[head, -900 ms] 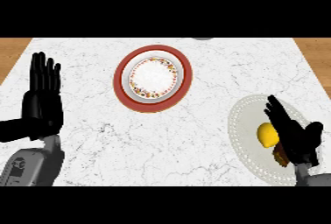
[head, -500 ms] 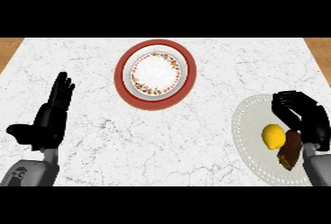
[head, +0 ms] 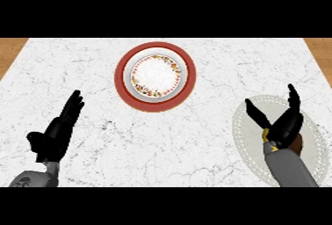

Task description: Pick the lemon from the placemat and place it in the plate

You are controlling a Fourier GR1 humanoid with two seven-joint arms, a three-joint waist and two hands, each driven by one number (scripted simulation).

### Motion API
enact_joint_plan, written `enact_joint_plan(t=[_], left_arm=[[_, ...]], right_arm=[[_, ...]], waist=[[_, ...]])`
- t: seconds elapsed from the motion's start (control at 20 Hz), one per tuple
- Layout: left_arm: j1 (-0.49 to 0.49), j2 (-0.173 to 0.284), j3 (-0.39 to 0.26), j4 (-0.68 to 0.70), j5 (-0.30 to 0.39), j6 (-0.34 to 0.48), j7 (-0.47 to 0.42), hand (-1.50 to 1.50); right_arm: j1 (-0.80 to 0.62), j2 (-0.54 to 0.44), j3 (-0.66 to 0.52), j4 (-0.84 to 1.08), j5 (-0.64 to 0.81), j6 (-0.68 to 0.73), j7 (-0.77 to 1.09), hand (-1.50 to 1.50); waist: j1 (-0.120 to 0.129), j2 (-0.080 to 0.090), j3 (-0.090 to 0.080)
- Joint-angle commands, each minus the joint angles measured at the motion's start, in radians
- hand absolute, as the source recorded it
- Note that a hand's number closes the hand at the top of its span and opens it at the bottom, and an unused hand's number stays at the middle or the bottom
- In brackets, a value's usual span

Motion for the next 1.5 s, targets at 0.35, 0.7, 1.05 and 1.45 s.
enact_joint_plan(t=[0.35, 0.7, 1.05, 1.45], left_arm=[[0.036, 0.06, 0.063, 0.034, 0.047, -0.086, -0.017, 0.0], [0.071, 0.021, 0.032, 0.022, 0.005, -0.038, -0.041, 0.0], [0.093, 0.019, 0.041, 0.009, 0.012, -0.042, -0.031, 0.0], [0.031, 0.01, 0.048, 0.01, 0.002, -0.038, -0.001, 0.0]], right_arm=[[0.022, 0.08, -0.021, 0.111, 0.463, -0.05, 0.417, -1.5], [0.013, 0.037, -0.003, 0.085, 0.557, 0.312, 0.727, -1.5], [-0.007, 0.063, 0.053, -0.129, 0.692, 0.588, 1.121, -1.5], [0.03, 0.053, 0.043, -0.314, 0.729, 0.889, 1.317, -1.5]], waist=[[-0.038, -0.016, -0.006], [-0.038, -0.02, -0.008], [-0.037, -0.02, -0.001], [-0.037, -0.015, 0.001]])
